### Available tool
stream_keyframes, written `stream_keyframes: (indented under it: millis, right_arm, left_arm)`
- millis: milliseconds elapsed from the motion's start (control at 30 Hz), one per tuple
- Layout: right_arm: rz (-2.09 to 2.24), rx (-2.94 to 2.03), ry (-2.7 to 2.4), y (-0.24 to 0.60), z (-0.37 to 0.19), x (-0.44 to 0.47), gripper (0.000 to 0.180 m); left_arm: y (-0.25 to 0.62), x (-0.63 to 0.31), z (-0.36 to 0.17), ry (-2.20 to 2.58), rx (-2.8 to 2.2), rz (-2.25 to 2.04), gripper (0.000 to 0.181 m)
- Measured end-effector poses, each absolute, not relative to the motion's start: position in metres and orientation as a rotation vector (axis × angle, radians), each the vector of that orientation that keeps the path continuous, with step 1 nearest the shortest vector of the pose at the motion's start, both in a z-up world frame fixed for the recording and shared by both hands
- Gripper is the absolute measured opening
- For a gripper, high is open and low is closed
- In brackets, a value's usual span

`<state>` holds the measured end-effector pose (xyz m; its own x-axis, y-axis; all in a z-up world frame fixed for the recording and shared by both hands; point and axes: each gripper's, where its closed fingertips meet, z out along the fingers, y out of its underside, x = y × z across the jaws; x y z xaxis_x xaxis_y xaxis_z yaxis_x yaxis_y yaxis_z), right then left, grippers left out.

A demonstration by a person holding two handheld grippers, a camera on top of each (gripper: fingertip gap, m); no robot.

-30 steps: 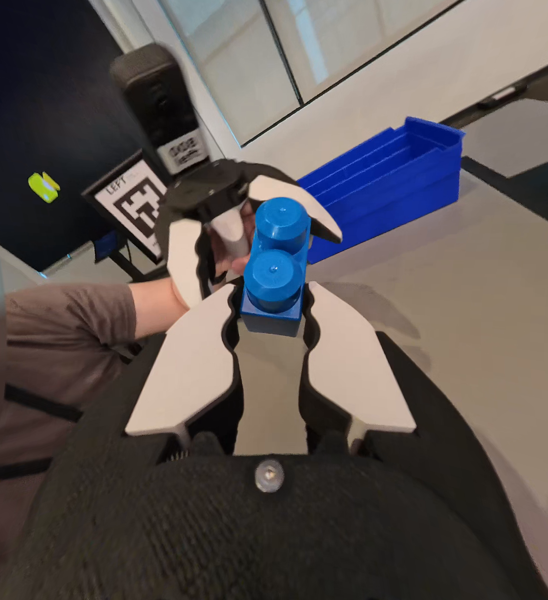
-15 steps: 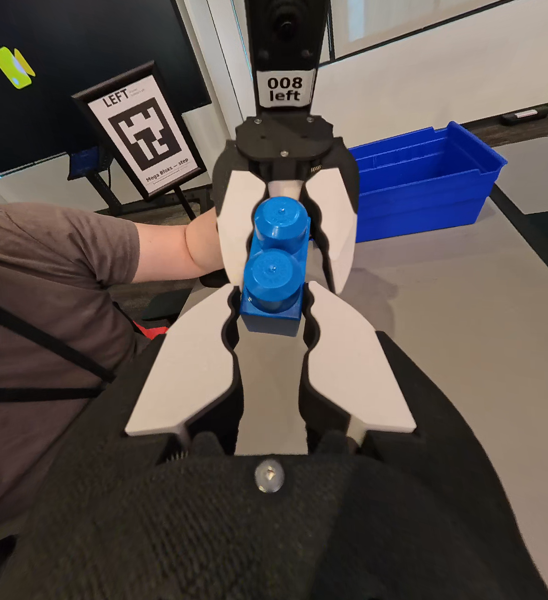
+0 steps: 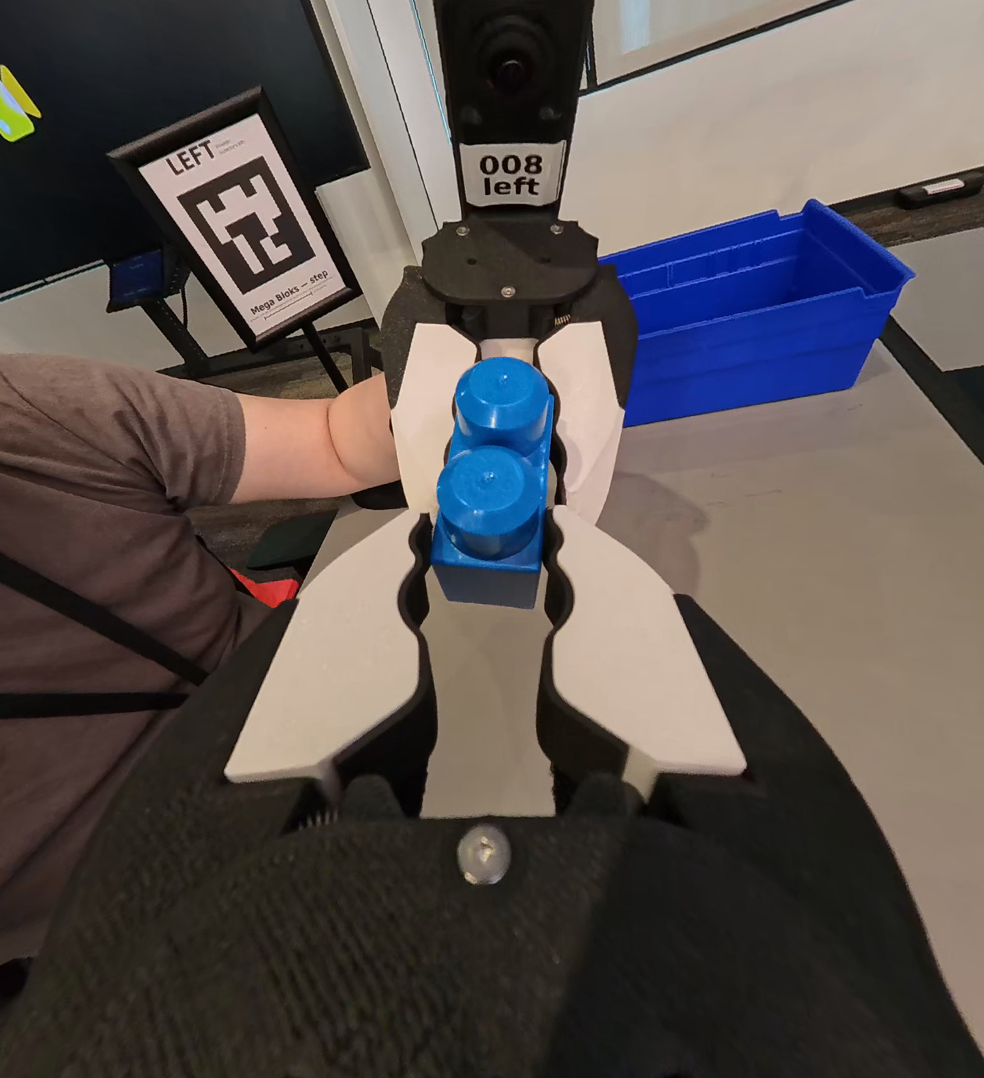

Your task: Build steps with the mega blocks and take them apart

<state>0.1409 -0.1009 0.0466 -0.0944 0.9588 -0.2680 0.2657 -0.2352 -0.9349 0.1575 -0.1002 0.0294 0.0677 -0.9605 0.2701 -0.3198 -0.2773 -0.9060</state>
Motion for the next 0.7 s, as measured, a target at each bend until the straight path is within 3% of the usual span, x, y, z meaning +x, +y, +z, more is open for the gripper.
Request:
stream_keyframes:
  millis: [467,533,633,700]
  right_arm:
    - [1.352,-1.522,-1.313,-0.093,0.051,0.142,0.041]
    - [1.235,-1.508,-1.289,-0.083,0.055,0.150,0.054]
    - [0.916,-1.615,-1.183,-0.049,0.045,0.175,0.054]
    - [0.635,-1.864,-1.120,-0.020,0.009,0.200,0.054]
  left_arm:
    - [-0.096,0.155,0.030,1.236,-1.680,-1.252,0.041]
    - [-0.091,0.149,0.032,1.219,-1.681,-1.213,0.041]
    - [-0.079,0.131,0.041,1.177,-1.677,-1.113,0.041]
    - [-0.070,0.116,0.049,1.142,-1.668,-1.026,0.041]
